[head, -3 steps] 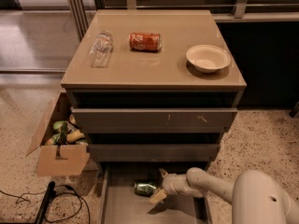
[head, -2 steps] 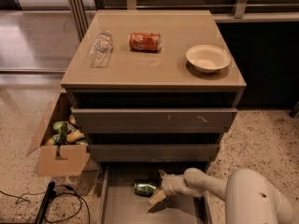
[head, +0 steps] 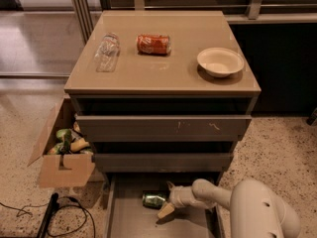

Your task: Pick green can from bottom drawer and place on counter

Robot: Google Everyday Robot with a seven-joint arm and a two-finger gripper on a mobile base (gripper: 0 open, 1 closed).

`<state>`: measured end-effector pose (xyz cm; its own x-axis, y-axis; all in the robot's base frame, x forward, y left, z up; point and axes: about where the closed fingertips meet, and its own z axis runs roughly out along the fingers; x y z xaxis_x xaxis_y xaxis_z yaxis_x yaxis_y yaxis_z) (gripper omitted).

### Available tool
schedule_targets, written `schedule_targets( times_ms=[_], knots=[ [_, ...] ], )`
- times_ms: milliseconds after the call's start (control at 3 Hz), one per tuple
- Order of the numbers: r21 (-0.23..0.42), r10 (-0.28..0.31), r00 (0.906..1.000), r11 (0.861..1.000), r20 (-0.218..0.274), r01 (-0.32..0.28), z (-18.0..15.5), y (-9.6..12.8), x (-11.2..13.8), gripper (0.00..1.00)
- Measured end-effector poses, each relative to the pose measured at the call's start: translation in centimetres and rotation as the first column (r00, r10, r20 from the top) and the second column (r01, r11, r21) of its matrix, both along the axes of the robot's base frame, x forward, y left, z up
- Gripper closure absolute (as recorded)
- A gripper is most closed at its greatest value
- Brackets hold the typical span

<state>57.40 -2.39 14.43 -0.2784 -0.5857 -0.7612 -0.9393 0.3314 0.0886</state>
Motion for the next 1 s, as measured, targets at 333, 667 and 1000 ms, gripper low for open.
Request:
schedule_targets(
  times_ms=[333,667,1000],
  knots=[
    [0.004,0.007,0.9999,1.000,-0.015,-0.006,-1.20,0.68,0.41,0.00],
    [0.010,0.008,0.9994,1.000,-0.033,-0.008,-2.03,1.36,0.72,0.19],
    [0.010,0.008,0.9994,1.000,-0.032,-0.008,-2.03,1.37,0.76,0.42]
  ],
)
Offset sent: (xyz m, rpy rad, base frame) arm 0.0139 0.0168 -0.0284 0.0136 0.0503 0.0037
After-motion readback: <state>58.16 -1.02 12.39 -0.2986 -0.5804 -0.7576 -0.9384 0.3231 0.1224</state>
